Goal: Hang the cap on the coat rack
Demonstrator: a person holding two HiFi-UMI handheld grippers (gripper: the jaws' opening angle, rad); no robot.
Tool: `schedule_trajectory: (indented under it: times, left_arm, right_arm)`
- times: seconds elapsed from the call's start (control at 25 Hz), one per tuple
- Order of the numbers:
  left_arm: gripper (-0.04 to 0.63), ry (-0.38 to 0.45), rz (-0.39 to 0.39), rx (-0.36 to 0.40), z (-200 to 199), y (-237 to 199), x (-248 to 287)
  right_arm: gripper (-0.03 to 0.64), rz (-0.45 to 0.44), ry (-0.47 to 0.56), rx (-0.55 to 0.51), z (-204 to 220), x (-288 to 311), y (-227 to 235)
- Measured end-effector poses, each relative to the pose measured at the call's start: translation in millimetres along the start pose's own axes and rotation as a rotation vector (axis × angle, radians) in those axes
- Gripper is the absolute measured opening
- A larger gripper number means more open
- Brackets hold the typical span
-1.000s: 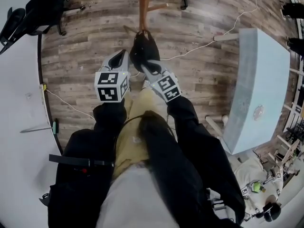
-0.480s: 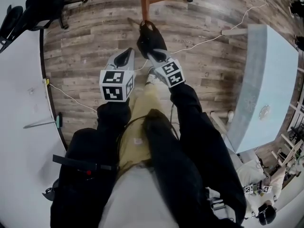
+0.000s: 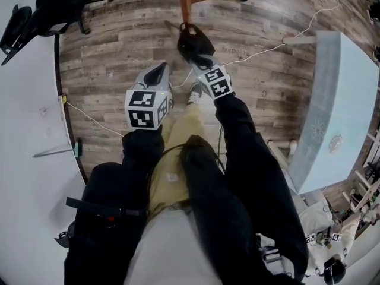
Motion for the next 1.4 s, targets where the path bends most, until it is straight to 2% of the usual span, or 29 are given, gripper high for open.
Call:
schedule_trajectory:
  times: [0.12, 0.24, 0.52, 0.8, 1.12, 1.4]
  left_arm:
    - [-0.011, 0.004, 0.006, -0.004, -1.6, -0.2, -2.2]
    - [-0.011, 0.013, 0.012, -0.006, -4.5, 0.1, -4.1]
    - [-0.011, 0.044, 0.029, -0.006, -16.7, 1.2, -9.4]
    - [-0.011, 0.115, 0.041, 0.001, -42.6, 6.5, -23.3]
    - [-0.011, 0.224, 0.071, 0.032, -83.4, 19.1, -45.3]
    - [-0.009, 0.313, 0.065, 0.067, -118.6, 27.0, -69.5]
  right_arm:
    - [0.142, 0.017, -0.031, 0.011, 1.2, 3.8, 1.2]
    - [0.179, 0.028, -0.027, 0.027, -1.2, -1.3, 1.2]
    - [0.179, 0.065, 0.039, 0.032, -21.7, -29.9, -2.5]
    - [0.179, 0.144, 0.201, 0.022, -71.0, -83.7, -18.3]
    - [0.144, 0.242, 0.342, 0.023, -126.4, -147.1, -35.0]
    - [0.02, 0.308, 0.422, 0.006, -160.5, -191.5, -49.1]
Point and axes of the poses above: the fingertips, and each gripper's own axes: x forward along the fingers, y to its right, z out of its underside, the point moved 4 cm from there along -x, backward along the fingers, and after that the axes turned 10 degrees about -y, right-handed, at the moved point
